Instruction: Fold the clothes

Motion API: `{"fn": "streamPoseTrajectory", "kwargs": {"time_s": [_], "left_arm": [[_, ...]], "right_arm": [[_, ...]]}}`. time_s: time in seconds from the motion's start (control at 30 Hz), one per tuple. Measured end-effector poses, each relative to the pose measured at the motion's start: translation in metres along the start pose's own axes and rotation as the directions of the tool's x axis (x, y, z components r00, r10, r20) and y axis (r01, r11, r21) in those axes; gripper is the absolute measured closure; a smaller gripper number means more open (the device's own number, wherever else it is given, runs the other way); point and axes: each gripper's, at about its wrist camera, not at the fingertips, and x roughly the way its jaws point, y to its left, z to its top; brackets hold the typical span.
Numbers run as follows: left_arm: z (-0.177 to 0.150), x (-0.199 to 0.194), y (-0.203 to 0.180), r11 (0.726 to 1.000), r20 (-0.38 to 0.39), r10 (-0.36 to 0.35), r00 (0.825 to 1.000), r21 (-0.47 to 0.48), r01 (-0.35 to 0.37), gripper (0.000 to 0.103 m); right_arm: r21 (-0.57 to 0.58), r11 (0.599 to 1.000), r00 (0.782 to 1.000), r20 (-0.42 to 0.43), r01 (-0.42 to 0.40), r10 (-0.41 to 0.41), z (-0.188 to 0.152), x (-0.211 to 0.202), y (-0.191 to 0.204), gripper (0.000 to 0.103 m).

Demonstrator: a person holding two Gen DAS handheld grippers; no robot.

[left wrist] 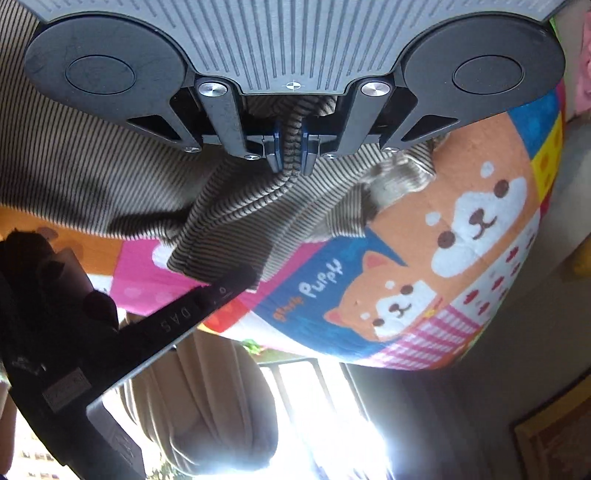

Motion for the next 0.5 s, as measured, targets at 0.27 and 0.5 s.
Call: {"fn": "streamPoseTrajectory", "kwargs": {"time_s": [0.27,0.5], "left_arm": [[-0.007,0.017,-0.008,0.999,-0.077,-0.032,0.997,-0.01,0.031,0.069],[-0.033,-0.003,0.055,0.965,-0.135,-0.082,0.987,-0.258,0.044,0.018]], "right_arm": [[-0.157,0.975,0.986,-0.026,0.158,-0.164,-0.005,0.026,0.001,0.097],[0.098,0.994,0.995,-0.093,0.051,-0.042,-0.006,0.017,-0.045,0.067]]}}
